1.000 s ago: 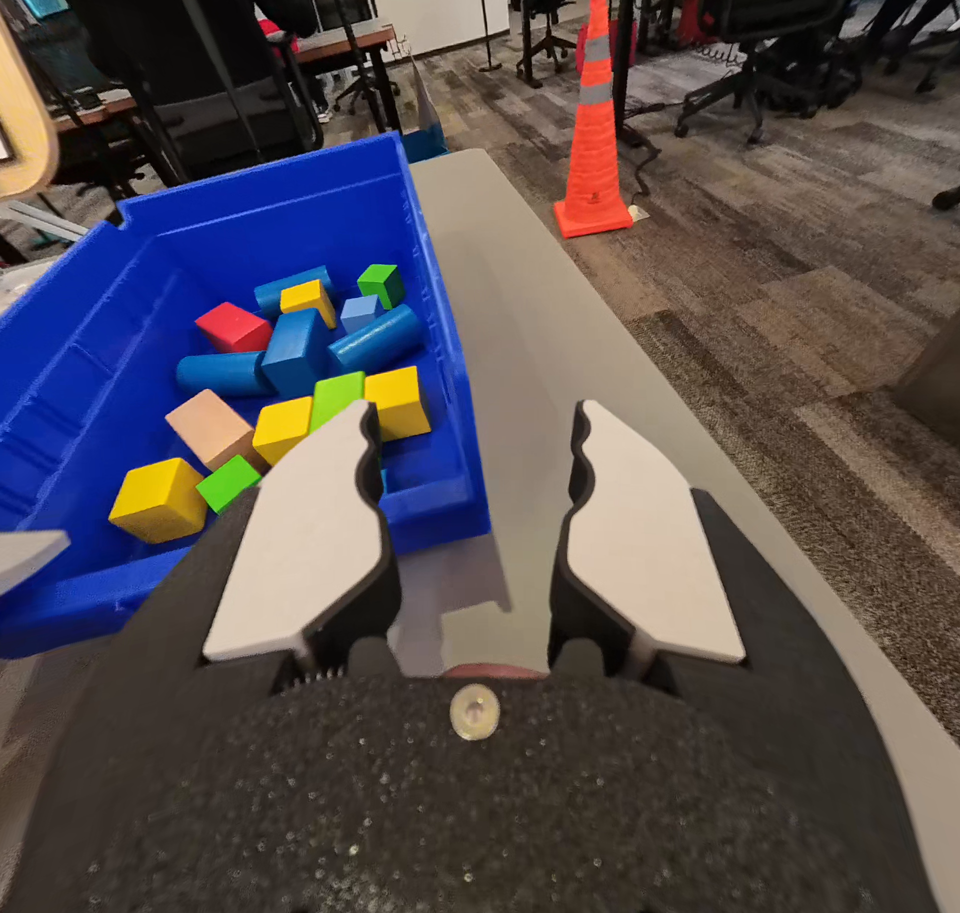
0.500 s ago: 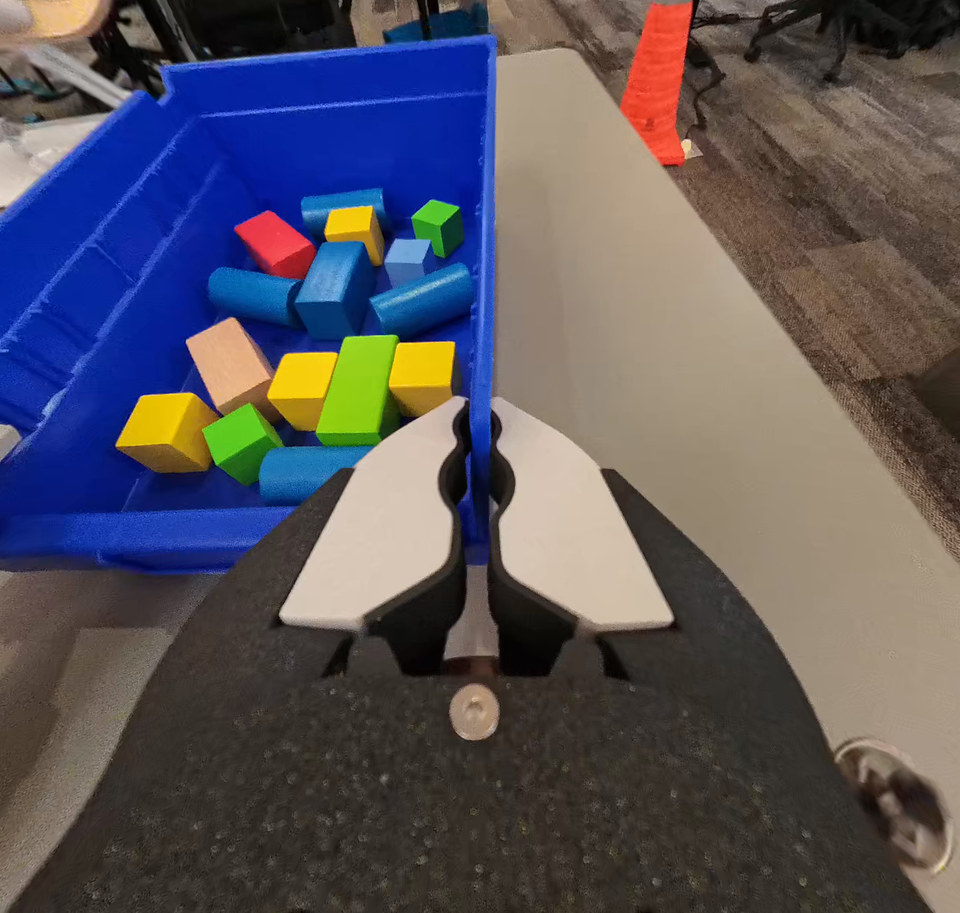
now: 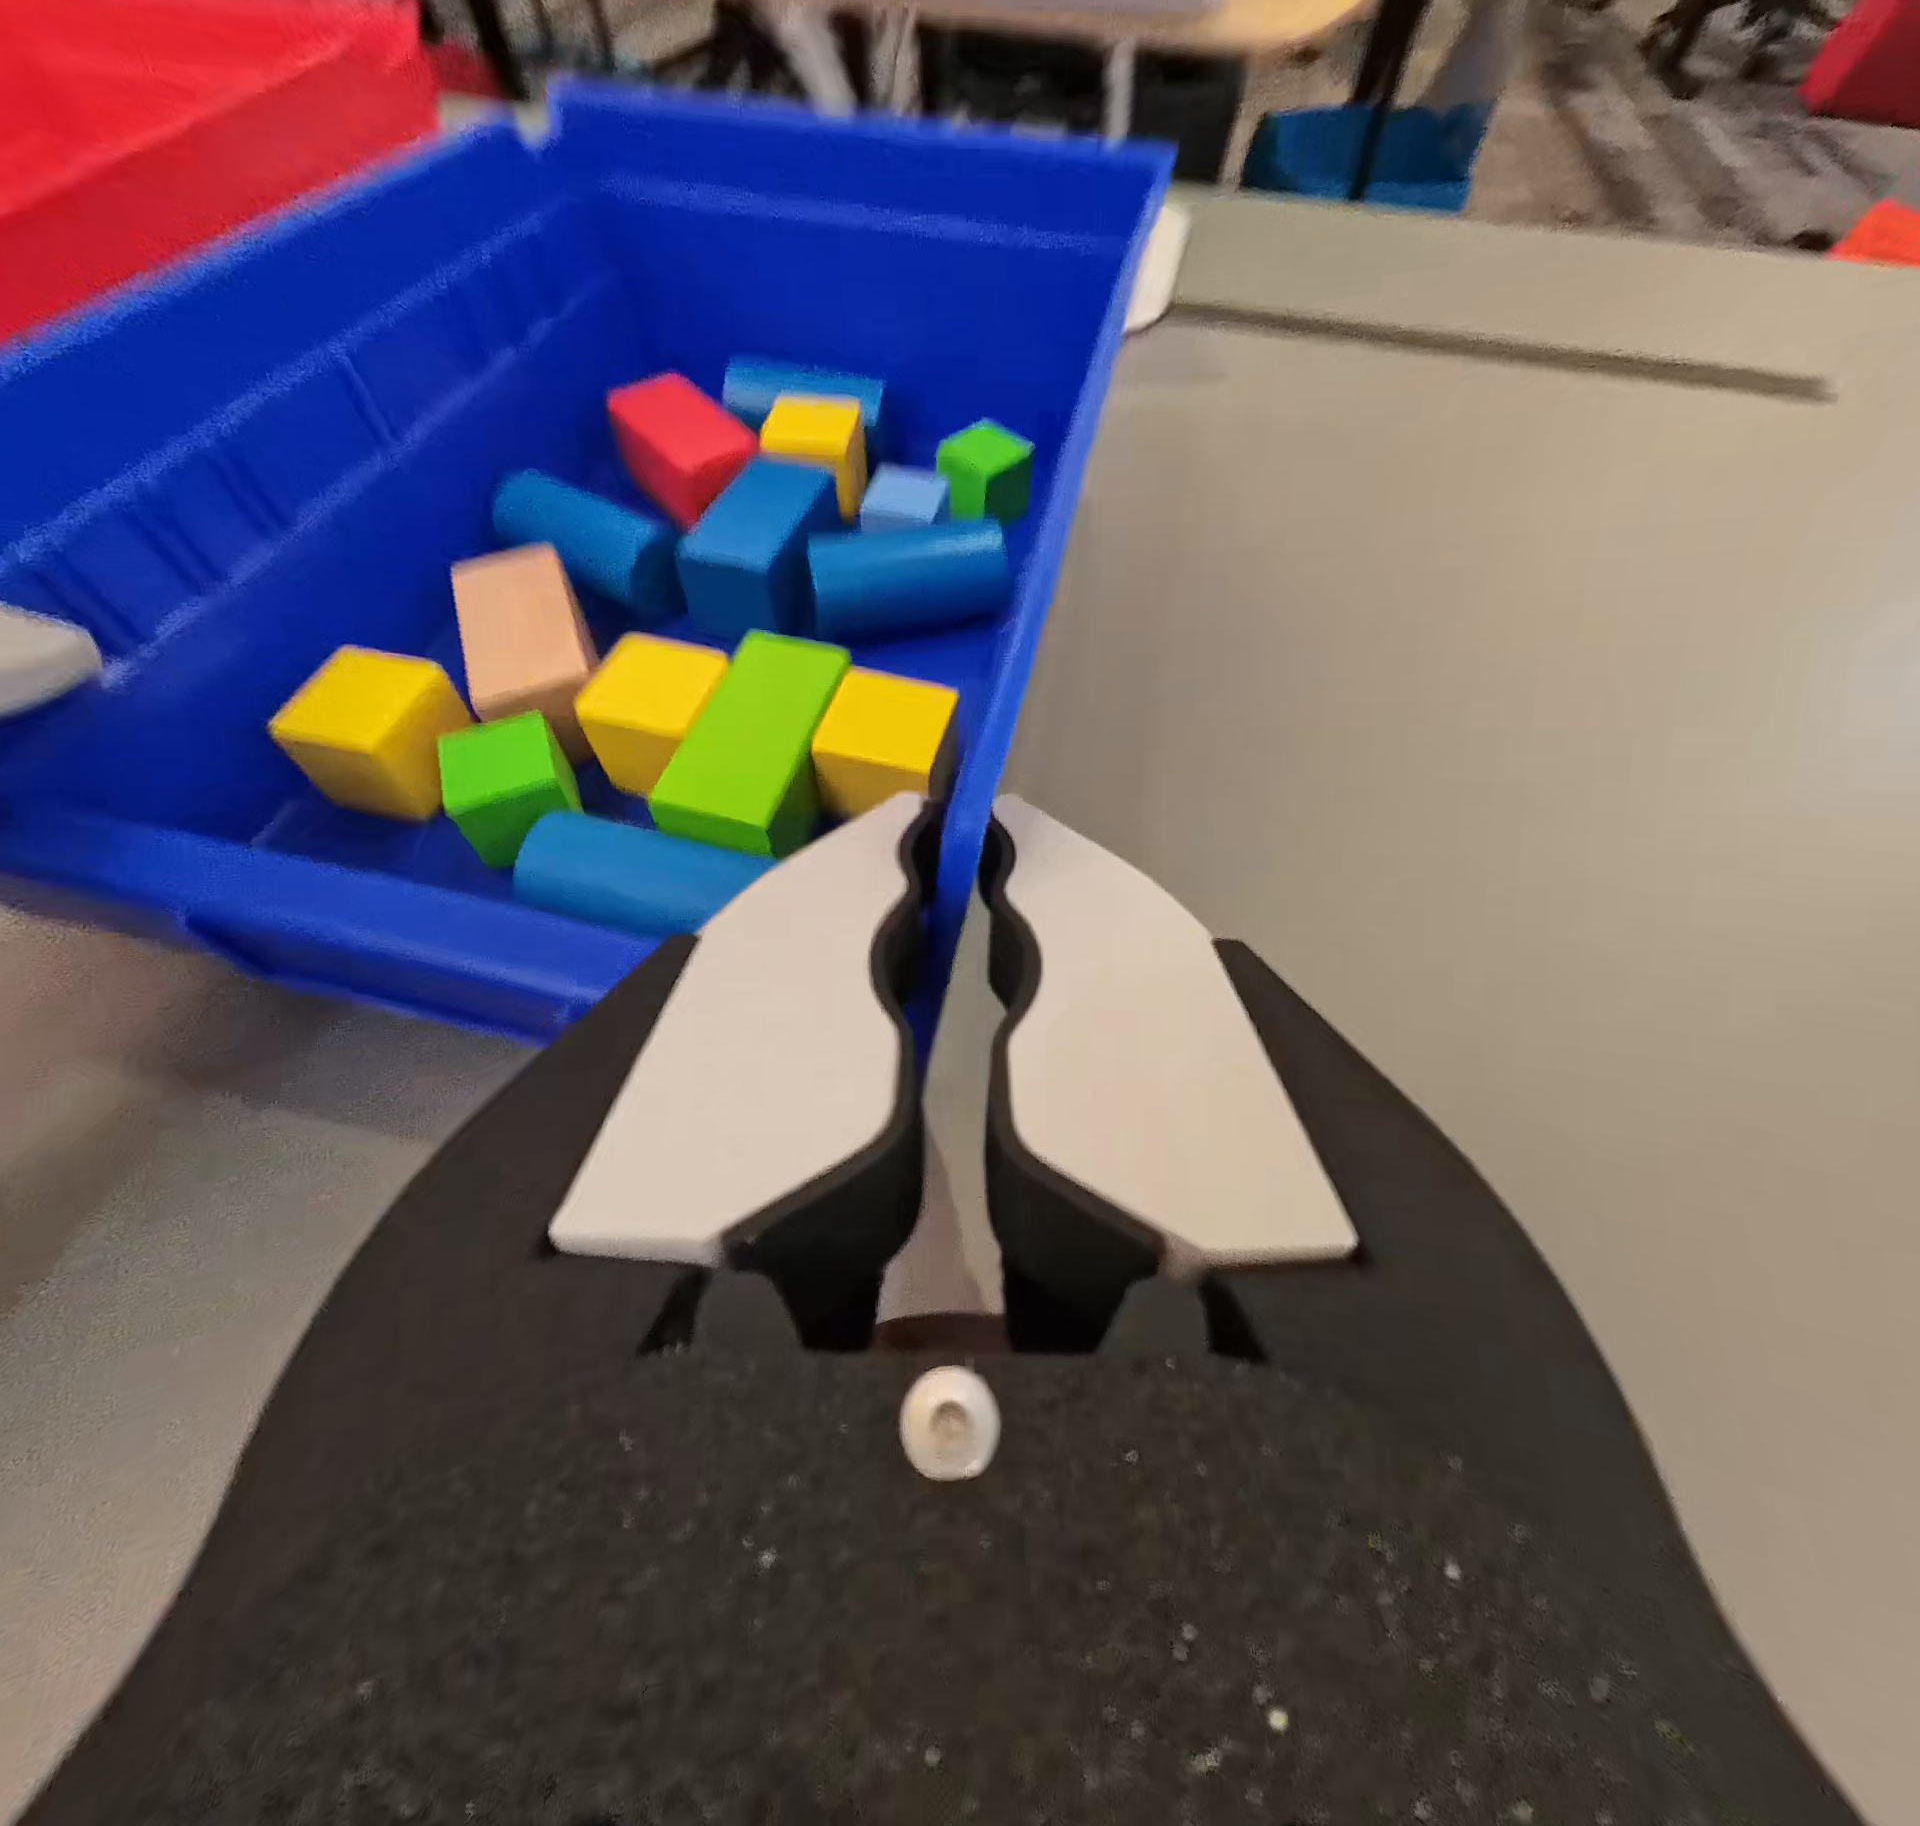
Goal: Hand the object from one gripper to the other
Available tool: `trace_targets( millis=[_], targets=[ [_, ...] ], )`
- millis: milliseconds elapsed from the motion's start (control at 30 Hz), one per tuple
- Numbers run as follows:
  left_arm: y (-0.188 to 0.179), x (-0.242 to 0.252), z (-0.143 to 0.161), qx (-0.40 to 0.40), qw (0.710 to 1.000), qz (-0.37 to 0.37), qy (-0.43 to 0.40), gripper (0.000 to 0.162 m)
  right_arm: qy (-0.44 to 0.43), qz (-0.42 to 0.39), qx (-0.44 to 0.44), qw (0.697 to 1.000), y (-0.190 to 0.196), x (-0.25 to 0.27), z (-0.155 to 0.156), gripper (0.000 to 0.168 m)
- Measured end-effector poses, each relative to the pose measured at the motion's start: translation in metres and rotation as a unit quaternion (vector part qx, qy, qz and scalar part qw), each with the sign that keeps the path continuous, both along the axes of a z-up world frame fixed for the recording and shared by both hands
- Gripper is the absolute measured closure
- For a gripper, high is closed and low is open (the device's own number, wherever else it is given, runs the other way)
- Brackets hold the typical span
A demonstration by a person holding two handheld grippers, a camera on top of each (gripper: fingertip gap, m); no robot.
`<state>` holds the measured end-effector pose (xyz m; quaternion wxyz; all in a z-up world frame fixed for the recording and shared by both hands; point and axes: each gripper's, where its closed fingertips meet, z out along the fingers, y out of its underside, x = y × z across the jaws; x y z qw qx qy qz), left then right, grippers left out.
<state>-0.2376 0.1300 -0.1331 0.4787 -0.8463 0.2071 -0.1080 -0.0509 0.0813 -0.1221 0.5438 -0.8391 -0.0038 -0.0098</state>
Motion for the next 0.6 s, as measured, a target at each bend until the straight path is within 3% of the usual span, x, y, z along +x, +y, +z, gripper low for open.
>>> trace_targets(
  millis=[100,133,200,267,333,400,500,600],
  targets=[
    [0.002,-0.032,-0.004,0.019,0.999,-0.025,0.003,0.158,-0.013,0.105,-0.011,0.994,-0.011,-0.039,-0.006,0.152],
    [0.002,-0.041,-0.004,0.016,1.000,-0.025,-0.002,0.158,-0.017,0.141,-0.013,0.990,-0.019,-0.047,0.001,0.140],
    [0.000,-0.051,-0.004,0.012,0.999,-0.033,-0.019,0.158,-0.024,0.245,0.028,0.969,-0.033,-0.066,0.042,0.135],
    [0.001,-0.055,-0.004,0.007,0.999,-0.043,-0.016,0.158,-0.091,0.413,0.078,0.903,-0.048,-0.098,0.085,0.131],
    [0.003,-0.054,-0.004,0.012,0.998,-0.061,-0.010,0.158,-0.230,0.510,0.038,0.828,-0.042,-0.115,0.087,0.121],
    [0.007,-0.054,-0.004,0.008,0.997,-0.067,-0.021,0.158,-0.347,0.574,-0.006,0.742,-0.020,-0.132,0.071,0.115],
    [0.010,-0.055,-0.004,-0.003,0.997,-0.074,-0.039,0.157,-0.360,0.697,-0.087,0.614,-0.004,-0.162,0.026,0.112],
    [0.011,-0.055,-0.004,-0.014,0.996,-0.076,-0.055,0.157,-0.343,0.765,-0.174,0.517,0.003,-0.175,-0.012,0.105]
  ],
)
